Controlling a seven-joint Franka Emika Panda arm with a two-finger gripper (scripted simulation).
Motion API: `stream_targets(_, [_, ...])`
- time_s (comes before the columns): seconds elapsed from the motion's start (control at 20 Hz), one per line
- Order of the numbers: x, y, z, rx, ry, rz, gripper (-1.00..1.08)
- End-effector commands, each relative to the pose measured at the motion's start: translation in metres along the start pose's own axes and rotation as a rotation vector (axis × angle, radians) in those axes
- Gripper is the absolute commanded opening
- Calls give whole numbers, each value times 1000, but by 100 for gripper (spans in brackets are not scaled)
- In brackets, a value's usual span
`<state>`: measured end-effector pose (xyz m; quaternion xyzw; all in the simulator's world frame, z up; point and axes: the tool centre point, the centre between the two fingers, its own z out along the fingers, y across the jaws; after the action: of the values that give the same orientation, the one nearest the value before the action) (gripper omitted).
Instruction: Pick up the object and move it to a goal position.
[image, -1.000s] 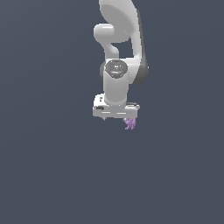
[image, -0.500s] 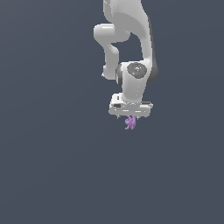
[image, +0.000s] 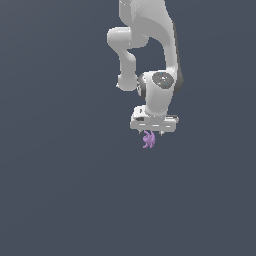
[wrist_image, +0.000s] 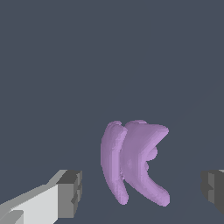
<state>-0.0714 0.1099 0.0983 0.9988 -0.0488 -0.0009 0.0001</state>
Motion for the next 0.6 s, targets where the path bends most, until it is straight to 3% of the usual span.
stream_targets(0.0, [0, 0, 1, 0, 0, 1, 100])
stream_targets(0.55, [-2, 0, 43, 0, 2, 3, 100])
